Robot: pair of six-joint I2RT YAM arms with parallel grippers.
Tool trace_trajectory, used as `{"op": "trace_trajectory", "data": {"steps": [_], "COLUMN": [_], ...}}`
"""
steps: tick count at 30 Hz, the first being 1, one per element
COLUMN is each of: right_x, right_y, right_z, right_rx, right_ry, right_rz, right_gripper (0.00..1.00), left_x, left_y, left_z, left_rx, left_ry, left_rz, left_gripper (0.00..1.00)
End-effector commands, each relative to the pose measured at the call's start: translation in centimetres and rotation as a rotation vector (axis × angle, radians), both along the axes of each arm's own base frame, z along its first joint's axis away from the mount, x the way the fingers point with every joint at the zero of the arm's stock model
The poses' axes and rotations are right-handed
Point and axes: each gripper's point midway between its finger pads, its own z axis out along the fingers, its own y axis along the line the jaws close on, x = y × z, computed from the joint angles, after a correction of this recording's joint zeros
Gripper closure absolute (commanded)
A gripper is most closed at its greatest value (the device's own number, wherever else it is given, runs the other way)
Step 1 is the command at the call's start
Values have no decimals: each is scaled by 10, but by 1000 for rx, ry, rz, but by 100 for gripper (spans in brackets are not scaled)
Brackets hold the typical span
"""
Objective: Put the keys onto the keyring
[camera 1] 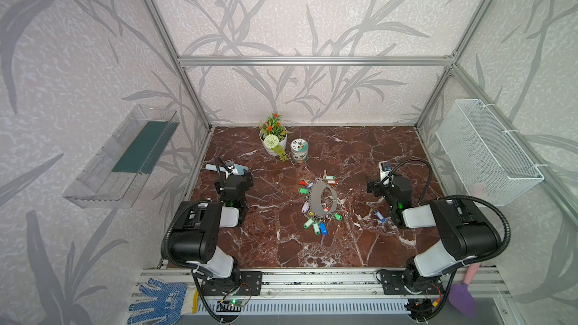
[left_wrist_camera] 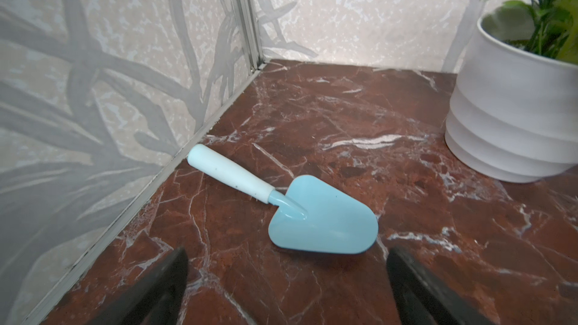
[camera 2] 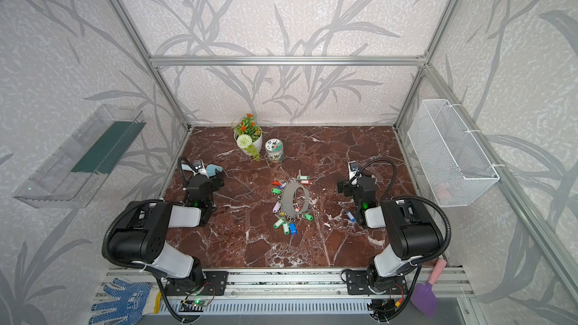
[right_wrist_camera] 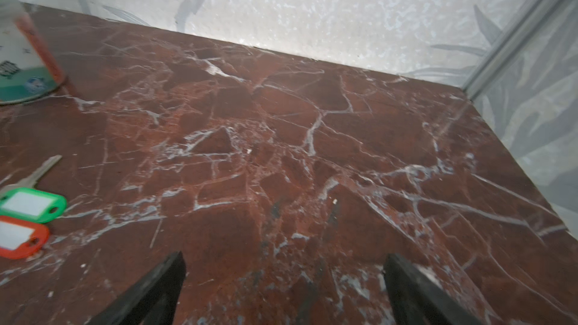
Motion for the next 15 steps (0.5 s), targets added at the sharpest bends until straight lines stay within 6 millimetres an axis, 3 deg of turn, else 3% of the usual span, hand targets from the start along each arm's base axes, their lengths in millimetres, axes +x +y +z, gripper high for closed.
{"op": "trace_trajectory", "data": {"steps": [1, 4, 6, 8, 12, 15], "right_x": [4, 2, -2, -9, -29, -37], "right_y": [2, 25, 19, 5, -11, 3], "right_z": [51, 101, 124, 128, 142, 142], "right_rx": [-87, 46, 197, 369, 531, 522], "right_ry": [-21, 3, -45, -80, -177, -87], "right_rz": [-76, 4, -72, -188, -232, -188], "right_gripper": [1, 1, 1, 1, 1, 1], "left_x": [-12, -32, -50, -68, -93, -101], "left_y": [-7, -16, -19, -16, -20, -43], "left_z": [44, 83, 94, 94, 84, 84], "left_rx": [98, -9, -210, -396, -619, -731], "left_ry": [-39, -64, -75, -120, -110, -73], "left_rz": [31, 87, 124, 192, 215, 74], "left_gripper": [1, 1, 1, 1, 1, 1]}}
